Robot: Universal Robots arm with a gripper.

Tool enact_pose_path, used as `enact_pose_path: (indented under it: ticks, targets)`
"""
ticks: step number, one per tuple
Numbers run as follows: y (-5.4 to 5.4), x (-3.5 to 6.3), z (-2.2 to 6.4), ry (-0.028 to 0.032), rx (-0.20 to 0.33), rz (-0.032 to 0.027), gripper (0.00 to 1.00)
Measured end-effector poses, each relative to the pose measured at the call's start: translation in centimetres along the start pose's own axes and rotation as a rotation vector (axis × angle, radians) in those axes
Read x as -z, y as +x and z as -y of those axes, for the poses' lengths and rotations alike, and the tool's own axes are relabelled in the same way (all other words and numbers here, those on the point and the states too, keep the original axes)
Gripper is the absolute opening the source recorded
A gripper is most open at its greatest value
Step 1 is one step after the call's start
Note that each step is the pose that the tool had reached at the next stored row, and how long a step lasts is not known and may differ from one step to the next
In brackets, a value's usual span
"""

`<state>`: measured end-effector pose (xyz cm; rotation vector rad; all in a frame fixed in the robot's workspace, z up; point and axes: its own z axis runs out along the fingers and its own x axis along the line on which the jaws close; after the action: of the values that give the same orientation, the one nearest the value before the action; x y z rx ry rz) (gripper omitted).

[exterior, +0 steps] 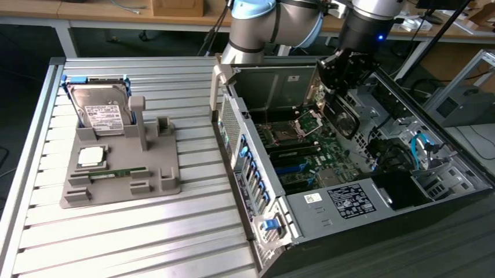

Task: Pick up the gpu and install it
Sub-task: 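Insert the gpu into the slot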

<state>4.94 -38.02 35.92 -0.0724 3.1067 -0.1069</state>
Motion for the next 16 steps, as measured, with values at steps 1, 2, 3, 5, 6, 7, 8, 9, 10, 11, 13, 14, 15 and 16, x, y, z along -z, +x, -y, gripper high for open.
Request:
enact_pose_path:
  ticks: [1, 2, 3, 5, 6, 7, 8, 9, 10, 11, 13, 14, 15, 16]
  targets:
    - [0.00, 0.00, 0.00, -0.0002, 0.006, 0.0004, 0.27]
    - [0.00, 0.00, 0.00, -0.0003, 0.010, 0.0007, 0.27]
    - [0.00, 0.00, 0.00, -0.0005, 0.016, 0.0011, 0.27]
    - [0.00, 0.00, 0.00, -0.0010, 0.032, 0.0022, 0.27]
    - [-0.01, 0.00, 0.00, -0.0012, 0.037, 0.0026, 0.27]
    - [-0.01, 0.00, 0.00, -0.0013, 0.043, 0.0030, 0.27]
    - [-0.01, 0.00, 0.00, -0.0015, 0.050, 0.0035, 0.27]
    - [0.00, 0.00, 0.00, -0.0017, 0.056, 0.0038, 0.27]
    - [-0.01, 0.00, 0.00, -0.0018, 0.062, 0.0043, 0.27]
    - [-0.01, -0.01, 0.00, -0.0021, 0.067, 0.0046, 0.27]
    - [-0.01, -0.01, 0.00, -0.0024, 0.080, 0.0056, 0.27]
    - [0.00, -0.02, 0.00, -0.0026, 0.086, 0.0060, 0.27]
    - [0.00, -0.02, 0.00, -0.0028, 0.091, 0.0063, 0.27]
    - [-0.01, -0.03, 0.00, -0.0030, 0.100, 0.0069, 0.27]
